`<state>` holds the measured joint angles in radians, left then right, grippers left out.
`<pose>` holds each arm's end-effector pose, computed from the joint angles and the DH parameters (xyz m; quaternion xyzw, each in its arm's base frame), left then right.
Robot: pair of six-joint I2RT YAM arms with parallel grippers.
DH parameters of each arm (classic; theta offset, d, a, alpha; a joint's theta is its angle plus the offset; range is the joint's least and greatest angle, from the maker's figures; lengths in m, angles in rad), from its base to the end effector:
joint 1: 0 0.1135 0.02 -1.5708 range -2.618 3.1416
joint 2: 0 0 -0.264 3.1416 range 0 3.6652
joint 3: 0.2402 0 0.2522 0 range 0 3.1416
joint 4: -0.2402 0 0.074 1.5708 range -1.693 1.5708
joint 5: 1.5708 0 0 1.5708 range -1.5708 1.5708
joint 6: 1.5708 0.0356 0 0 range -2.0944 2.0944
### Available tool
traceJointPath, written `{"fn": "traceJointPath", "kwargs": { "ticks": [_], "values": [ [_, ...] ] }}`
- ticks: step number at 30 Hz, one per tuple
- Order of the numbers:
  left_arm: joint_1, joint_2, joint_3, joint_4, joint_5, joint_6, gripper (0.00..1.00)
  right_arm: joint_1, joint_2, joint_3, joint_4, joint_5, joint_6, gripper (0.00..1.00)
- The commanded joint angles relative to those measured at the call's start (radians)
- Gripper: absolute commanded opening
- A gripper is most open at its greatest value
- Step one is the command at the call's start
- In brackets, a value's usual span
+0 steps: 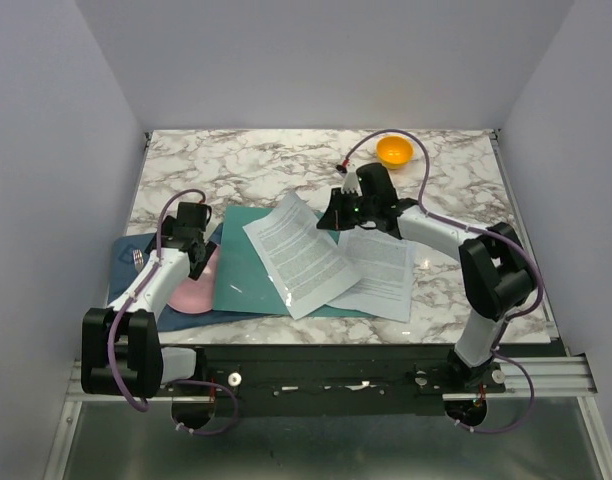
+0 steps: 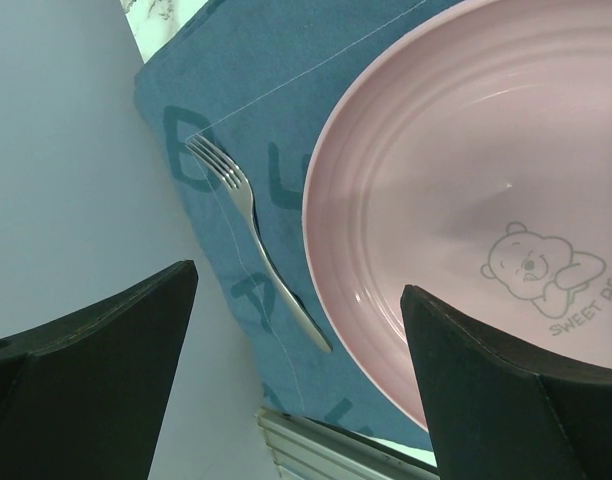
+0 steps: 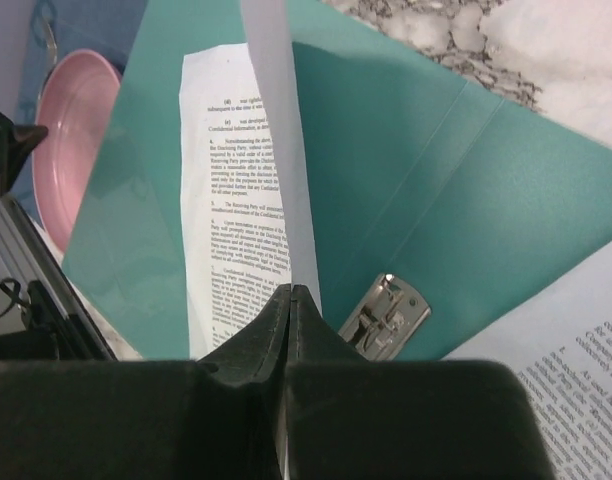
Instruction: Put the files into the folder
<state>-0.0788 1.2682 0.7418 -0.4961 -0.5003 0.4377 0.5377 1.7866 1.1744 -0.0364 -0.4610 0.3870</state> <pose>0.2387 -0.0017 0.2045 0.1734 0.9189 0.2813 0.2156 0.3319 0.2163 0.2157 -0.1670 0.8618 0.3763 0.2964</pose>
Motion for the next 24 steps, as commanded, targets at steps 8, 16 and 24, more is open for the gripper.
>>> {"fn": "traceJointPath", "kwargs": {
  "ticks": [8, 16, 24],
  "values": [
    [0.04, -0.038, -0.022, 0.016, 0.034, 0.03, 0.99, 0.004, 0.077, 0.086, -0.144, -0.018, -0.114, 0.47],
    [0.045, -0.044, -0.021, 0.01, 0.042, 0.03, 0.99, 0.004, 0.109, 0.088, -0.249, -0.025, -0.181, 0.43],
    [0.047, -0.049, -0.013, 0.002, 0.048, 0.024, 0.99, 0.004, 0.122, 0.123, -0.296, -0.014, -0.209, 0.28]
  ]
}}
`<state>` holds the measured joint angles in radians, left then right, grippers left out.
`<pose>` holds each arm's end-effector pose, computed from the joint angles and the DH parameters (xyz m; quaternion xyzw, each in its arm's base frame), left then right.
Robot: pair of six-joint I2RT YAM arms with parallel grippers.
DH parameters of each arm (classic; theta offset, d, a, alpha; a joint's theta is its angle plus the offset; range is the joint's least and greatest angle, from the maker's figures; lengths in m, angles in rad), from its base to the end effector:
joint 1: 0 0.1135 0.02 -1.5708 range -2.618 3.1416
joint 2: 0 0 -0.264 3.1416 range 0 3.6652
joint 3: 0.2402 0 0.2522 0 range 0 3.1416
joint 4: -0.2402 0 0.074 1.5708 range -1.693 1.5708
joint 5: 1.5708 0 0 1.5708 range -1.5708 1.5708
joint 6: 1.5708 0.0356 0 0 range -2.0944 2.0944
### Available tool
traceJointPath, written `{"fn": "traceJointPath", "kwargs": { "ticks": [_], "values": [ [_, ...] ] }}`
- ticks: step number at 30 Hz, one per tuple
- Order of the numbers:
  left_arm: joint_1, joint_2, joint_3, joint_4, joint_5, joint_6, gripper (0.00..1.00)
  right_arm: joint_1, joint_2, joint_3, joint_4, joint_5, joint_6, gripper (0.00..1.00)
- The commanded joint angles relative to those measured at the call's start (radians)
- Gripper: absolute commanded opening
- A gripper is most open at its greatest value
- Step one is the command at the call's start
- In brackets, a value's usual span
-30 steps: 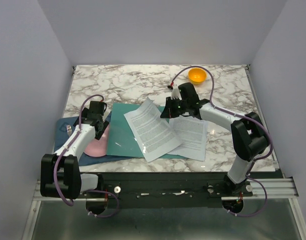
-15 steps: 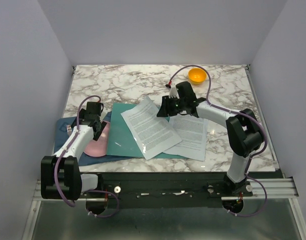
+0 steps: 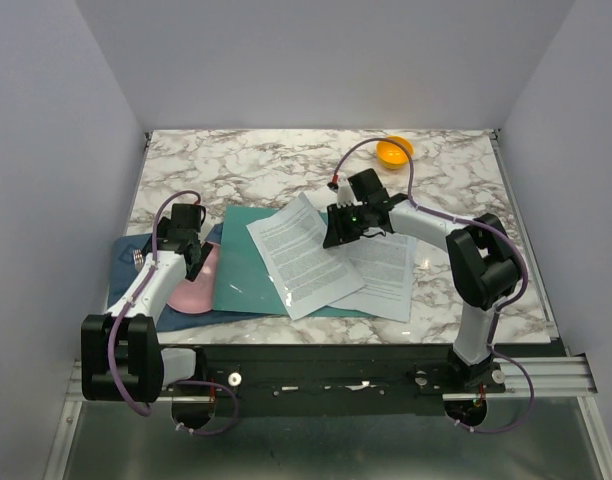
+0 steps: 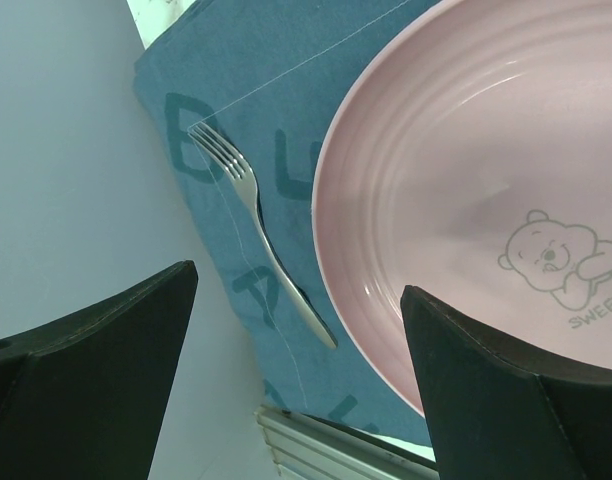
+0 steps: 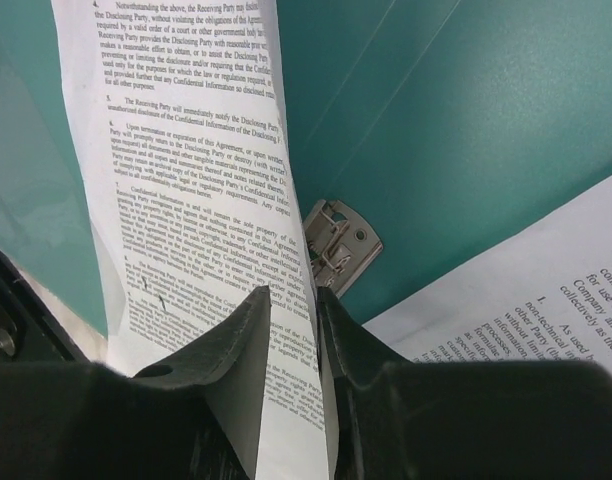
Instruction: Put the files into the folder
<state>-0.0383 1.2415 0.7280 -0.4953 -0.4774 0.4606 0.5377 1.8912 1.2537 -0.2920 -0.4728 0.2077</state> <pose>0.2342 0.0074 0.2059 0.1669 0.9208 0.2786 0.2159 0.3343 0.2182 0.1818 -0.2244 0.8980 0.3186 0.2044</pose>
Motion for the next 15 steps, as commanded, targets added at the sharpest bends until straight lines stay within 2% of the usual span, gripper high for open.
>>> {"fn": "traceJointPath", "kwargs": {
  "ticks": [1, 7, 15],
  "values": [
    [0.006, -0.022, 0.002, 0.0, 0.026, 0.0, 0.99, 0.004, 0.02, 0.047, -0.039, -0.006, -0.03, 0.26],
    [0.006, -0.025, 0.002, -0.005, 0.028, -0.002, 0.99, 0.004, 0.013, 0.023, 0.04, -0.013, 0.042, 0.02],
    [0.008, -0.031, 0.002, -0.015, 0.023, 0.001, 0.99, 0.004, 0.031, -0.02, 0.267, -0.04, 0.229, 0.01]
  ]
}}
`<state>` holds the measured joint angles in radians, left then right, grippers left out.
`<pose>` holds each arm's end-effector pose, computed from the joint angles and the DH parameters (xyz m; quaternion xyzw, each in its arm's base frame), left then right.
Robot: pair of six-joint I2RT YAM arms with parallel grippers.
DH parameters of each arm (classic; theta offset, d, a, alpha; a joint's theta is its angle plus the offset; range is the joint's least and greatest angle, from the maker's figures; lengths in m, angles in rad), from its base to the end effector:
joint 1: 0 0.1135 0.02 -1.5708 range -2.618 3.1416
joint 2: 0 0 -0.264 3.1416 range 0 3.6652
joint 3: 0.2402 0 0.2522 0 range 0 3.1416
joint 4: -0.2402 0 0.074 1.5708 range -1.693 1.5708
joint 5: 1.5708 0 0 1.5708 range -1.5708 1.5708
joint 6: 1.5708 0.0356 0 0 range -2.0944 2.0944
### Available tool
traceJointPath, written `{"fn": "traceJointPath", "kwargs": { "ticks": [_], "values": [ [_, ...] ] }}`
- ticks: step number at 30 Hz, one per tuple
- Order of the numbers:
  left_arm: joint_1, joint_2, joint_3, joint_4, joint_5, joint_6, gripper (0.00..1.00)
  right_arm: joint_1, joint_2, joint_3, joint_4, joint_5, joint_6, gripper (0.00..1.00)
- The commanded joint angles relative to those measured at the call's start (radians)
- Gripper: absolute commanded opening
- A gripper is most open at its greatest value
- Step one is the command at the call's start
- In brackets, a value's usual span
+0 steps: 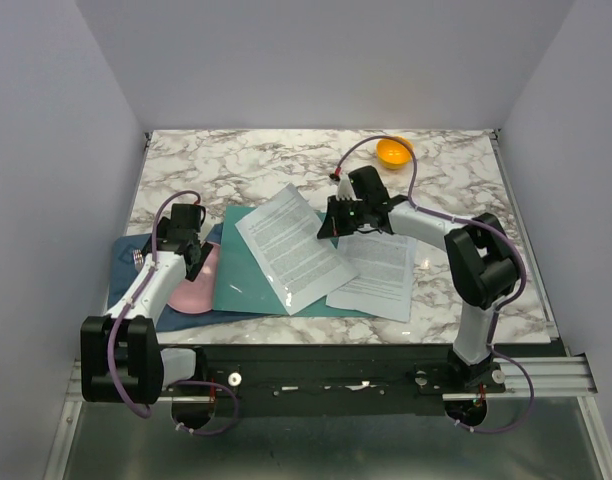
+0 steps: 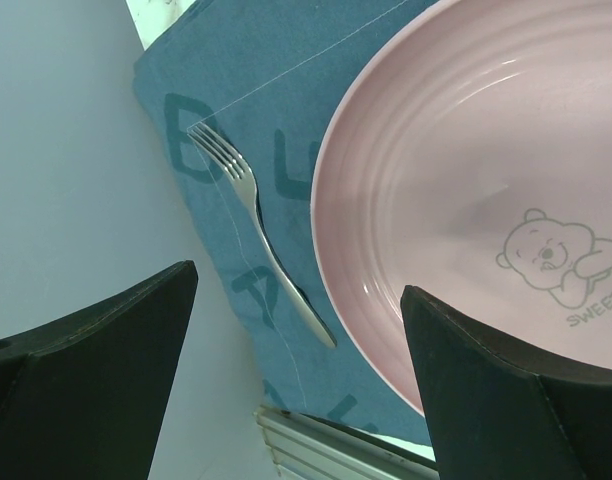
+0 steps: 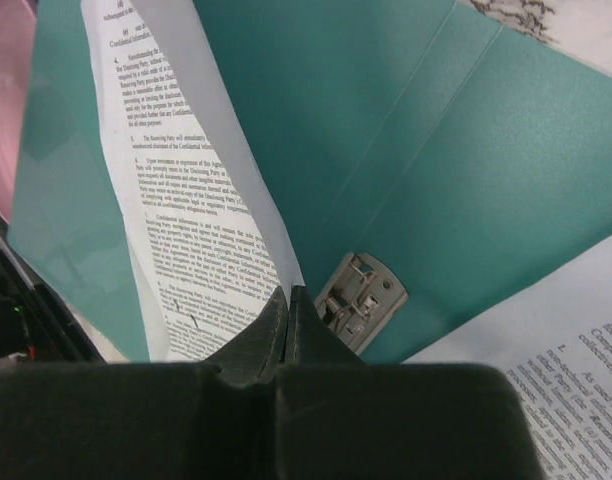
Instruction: Put the files into the folder
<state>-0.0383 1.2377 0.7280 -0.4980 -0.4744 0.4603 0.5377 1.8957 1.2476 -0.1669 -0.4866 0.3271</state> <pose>0.2336 0.0073 0.2065 0.1671 0.9210 0.2773 0.2168 0.3420 0.2233 0.1869 -0.1832 0.8877 0.3534 0.2313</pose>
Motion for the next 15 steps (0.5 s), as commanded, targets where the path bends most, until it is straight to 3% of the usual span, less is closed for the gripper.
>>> {"fn": "traceJointPath", "kwargs": {
  "ticks": [1, 9, 15],
  "values": [
    [0.008, -0.027, 0.005, -0.014, 0.02, 0.0, 0.99, 0.004, 0.034, -0.007, 0.151, -0.024, 0.121, 0.01],
    [0.008, -0.034, 0.001, -0.024, 0.02, -0.006, 0.99, 0.007, 0.054, 0.012, 0.242, -0.035, 0.243, 0.01],
    [0.008, -0.038, 0.002, -0.02, 0.019, 0.001, 0.99, 0.036, 0.014, -0.1, 0.348, -0.021, 0.328, 0.01]
  ]
}}
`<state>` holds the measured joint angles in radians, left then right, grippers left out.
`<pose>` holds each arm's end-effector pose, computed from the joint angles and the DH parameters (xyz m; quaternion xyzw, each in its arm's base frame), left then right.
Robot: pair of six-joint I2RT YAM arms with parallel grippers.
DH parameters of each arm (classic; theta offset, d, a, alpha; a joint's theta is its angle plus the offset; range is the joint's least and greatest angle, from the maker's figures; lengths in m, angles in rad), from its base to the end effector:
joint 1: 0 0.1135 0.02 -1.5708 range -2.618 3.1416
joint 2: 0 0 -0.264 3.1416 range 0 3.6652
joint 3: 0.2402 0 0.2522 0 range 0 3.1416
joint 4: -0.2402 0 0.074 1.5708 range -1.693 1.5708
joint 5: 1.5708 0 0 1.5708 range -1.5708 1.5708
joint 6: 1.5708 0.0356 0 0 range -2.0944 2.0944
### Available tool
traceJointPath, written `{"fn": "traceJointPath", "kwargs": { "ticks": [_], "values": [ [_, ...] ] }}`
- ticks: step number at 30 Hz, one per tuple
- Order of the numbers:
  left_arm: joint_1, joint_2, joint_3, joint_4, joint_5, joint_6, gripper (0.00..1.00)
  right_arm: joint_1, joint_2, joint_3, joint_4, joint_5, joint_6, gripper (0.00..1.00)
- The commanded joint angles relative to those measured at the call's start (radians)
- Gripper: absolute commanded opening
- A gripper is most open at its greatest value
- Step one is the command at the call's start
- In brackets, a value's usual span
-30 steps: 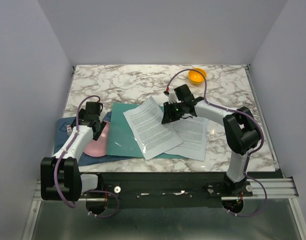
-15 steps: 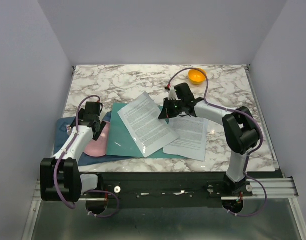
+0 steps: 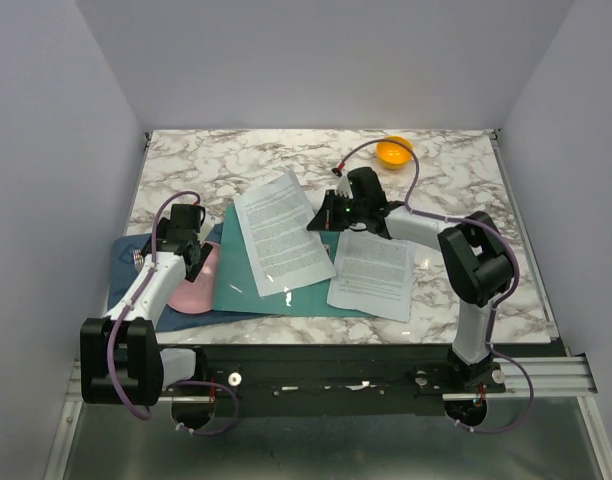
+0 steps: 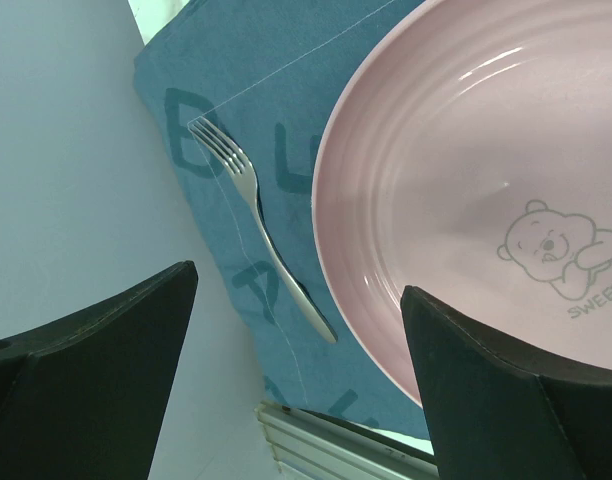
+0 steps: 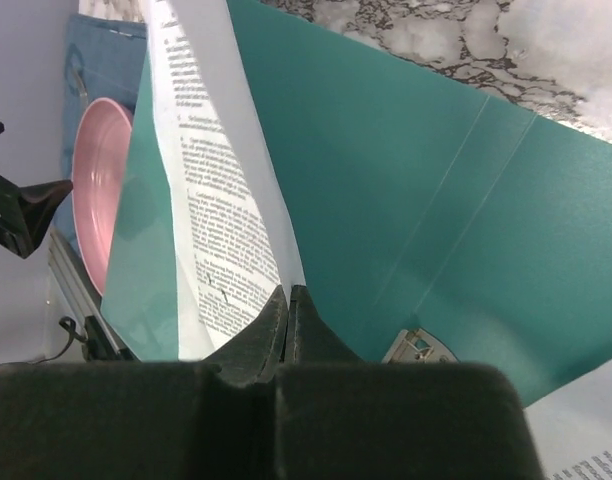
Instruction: Put the files into the folder
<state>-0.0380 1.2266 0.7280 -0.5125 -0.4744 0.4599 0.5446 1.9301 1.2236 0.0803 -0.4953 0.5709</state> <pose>0.2313 0.0075 0.2080 0.1673 0.9214 0.2770 0.2152 0.3534 0.2338 0.1855 -0.1001 0.8647 0.4186 0.2587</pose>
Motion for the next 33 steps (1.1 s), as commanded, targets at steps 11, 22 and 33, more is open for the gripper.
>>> {"fn": "traceJointPath", "kwargs": {
  "ticks": [11, 22, 33],
  "values": [
    [0.009, -0.036, -0.002, -0.008, 0.029, 0.0, 0.99, 0.158, -0.066, -0.219, 0.262, 0.141, 0.294, 0.01],
    [0.009, -0.059, -0.021, -0.014, 0.031, 0.01, 0.99, 0.202, -0.066, -0.141, 0.164, 0.285, 0.285, 0.01],
    [0.009, -0.065, -0.021, -0.018, 0.043, 0.003, 0.99, 0.201, -0.086, -0.073, -0.178, 0.342, 0.06, 0.37]
  ]
}}
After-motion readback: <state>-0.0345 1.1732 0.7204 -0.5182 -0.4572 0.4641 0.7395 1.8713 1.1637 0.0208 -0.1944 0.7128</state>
